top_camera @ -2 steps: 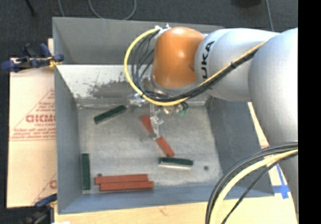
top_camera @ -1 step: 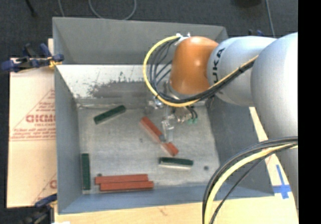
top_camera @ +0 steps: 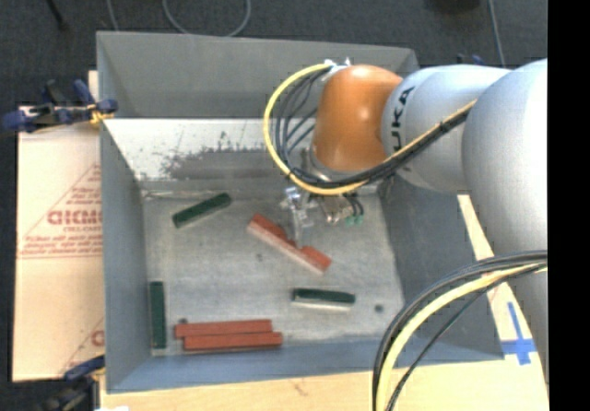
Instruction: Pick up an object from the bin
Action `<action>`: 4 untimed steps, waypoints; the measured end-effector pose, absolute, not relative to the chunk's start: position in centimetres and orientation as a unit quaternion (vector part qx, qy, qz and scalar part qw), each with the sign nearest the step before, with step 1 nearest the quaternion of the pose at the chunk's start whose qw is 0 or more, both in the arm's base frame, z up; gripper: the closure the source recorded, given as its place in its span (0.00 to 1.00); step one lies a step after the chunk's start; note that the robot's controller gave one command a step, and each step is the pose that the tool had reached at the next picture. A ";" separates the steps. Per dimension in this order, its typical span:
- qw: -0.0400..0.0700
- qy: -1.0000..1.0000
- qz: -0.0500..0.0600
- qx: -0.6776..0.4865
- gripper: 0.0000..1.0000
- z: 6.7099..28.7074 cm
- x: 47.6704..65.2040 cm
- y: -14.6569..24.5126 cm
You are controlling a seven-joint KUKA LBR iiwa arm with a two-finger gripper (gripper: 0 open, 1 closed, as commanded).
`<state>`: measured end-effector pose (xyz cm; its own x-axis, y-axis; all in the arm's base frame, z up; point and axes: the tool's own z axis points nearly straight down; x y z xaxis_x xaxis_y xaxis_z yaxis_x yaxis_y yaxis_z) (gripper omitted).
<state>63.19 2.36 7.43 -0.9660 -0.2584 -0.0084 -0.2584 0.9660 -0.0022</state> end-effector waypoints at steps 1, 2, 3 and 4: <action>0.003 0.991 0.000 -0.131 0.00 7.3 63.1 2.4; 0.001 0.995 0.001 -0.096 0.00 7.5 57.2 3.8; 0.001 0.959 -0.002 -0.284 0.00 14.6 50.8 -2.2; -0.001 0.930 0.000 -0.369 0.00 6.9 53.5 -0.9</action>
Offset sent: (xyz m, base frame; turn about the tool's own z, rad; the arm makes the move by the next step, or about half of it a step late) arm 0.0000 0.0000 0.0000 0.0000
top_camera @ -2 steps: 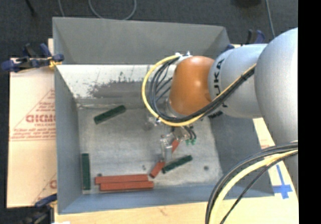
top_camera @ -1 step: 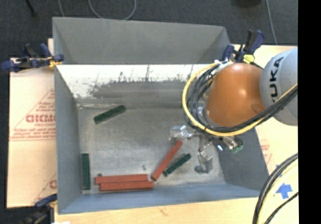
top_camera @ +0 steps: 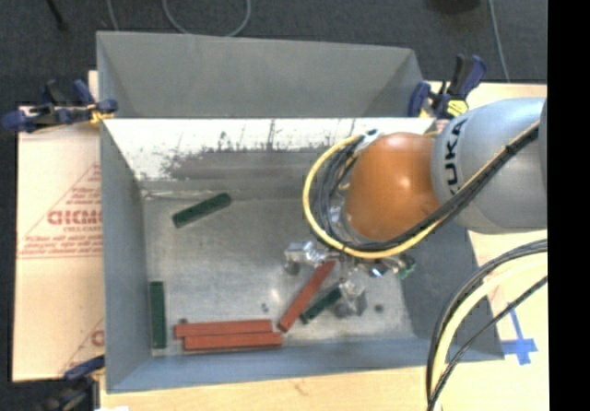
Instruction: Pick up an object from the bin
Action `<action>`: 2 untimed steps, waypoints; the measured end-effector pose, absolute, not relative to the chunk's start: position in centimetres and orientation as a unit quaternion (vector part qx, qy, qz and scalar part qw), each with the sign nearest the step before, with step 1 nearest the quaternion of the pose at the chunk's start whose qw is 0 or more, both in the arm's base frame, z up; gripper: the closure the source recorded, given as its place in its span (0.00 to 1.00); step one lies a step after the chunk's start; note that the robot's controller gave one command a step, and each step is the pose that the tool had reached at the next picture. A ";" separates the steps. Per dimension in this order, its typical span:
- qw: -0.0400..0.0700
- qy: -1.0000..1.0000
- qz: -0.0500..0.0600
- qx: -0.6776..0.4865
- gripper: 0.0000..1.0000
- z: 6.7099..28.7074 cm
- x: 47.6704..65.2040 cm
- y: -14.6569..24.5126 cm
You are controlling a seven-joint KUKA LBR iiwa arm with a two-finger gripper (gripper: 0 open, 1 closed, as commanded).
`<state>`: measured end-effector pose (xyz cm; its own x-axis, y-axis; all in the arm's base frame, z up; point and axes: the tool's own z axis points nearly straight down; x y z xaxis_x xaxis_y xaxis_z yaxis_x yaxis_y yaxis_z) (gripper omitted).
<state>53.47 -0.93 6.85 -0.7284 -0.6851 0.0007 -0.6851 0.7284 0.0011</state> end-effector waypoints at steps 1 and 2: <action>-0.001 -0.930 0.000 0.368 1.00 7.1 53.6 -0.9; -0.002 -0.765 0.001 0.644 1.00 7.0 54.4 -2.0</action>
Offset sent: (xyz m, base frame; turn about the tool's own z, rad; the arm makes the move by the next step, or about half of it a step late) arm 0.0000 0.0000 0.0000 0.0000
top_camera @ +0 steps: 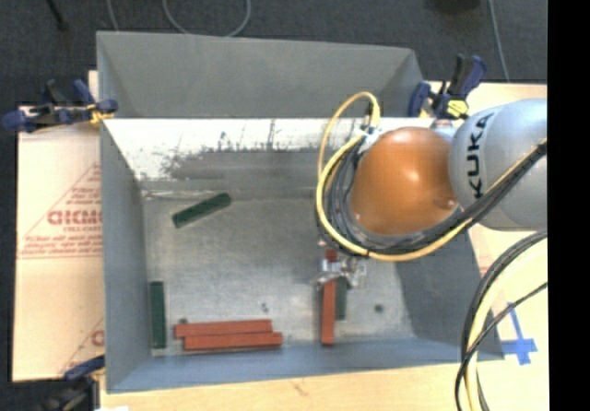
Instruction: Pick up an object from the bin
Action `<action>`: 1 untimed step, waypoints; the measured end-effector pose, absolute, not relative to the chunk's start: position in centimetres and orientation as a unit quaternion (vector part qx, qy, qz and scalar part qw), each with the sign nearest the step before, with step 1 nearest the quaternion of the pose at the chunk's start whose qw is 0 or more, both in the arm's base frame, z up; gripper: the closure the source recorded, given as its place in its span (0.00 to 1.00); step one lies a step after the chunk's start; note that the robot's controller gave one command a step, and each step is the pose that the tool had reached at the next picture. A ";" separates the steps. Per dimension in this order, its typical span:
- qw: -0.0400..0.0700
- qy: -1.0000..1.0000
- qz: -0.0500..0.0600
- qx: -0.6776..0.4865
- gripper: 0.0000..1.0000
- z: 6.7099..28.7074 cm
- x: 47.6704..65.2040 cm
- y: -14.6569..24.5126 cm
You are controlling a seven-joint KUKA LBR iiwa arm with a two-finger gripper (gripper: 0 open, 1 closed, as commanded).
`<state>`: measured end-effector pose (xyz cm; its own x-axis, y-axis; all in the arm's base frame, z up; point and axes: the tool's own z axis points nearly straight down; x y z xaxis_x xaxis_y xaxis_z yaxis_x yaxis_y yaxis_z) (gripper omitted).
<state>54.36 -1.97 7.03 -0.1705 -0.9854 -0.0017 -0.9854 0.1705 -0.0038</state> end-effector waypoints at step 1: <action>0.003 0.761 -0.003 -0.649 1.00 22.3 52.7 -4.8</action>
Offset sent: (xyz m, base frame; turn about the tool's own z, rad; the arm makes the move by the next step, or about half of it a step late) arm -0.0183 -0.0265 0.1485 -0.0165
